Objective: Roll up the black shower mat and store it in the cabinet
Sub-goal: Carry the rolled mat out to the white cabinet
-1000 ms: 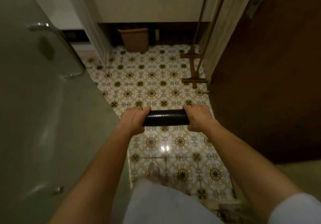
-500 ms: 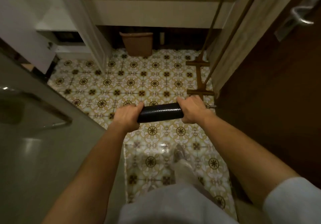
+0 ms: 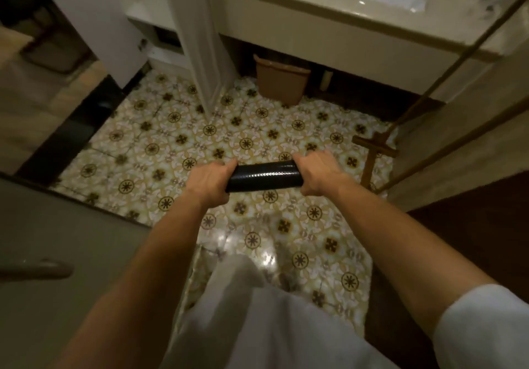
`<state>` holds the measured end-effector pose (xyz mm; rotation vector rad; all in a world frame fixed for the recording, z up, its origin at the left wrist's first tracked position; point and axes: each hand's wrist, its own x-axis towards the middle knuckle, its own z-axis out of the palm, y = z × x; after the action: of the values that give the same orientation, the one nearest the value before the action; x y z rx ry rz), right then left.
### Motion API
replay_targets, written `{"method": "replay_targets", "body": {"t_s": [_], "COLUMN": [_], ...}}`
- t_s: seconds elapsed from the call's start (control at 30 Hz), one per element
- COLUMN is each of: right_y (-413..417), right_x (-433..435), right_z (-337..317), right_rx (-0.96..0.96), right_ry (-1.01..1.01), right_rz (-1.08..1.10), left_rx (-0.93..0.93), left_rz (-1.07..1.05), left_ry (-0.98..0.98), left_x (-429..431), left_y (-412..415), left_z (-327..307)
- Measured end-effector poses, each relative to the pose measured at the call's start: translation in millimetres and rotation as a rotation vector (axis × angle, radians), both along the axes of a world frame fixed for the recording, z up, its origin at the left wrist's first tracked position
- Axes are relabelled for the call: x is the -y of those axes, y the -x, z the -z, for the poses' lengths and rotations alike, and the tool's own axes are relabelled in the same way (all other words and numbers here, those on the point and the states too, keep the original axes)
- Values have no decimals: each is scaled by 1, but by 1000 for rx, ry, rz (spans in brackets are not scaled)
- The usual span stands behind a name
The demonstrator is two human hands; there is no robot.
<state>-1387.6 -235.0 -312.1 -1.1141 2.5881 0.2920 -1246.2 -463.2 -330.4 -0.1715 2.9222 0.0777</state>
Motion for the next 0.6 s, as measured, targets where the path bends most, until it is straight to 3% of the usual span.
{"method": "replay_targets", "body": {"t_s": [0.6], "right_y": [188], "right_x": [281], "right_z": [-1], "right_rx": [-3], "right_ry": [80], "right_rz": [-236], "left_rx": [8], "left_rz": [-280], "left_ry": [-21], "left_x": [248], "left_y": [139], "left_z": [-2]}}
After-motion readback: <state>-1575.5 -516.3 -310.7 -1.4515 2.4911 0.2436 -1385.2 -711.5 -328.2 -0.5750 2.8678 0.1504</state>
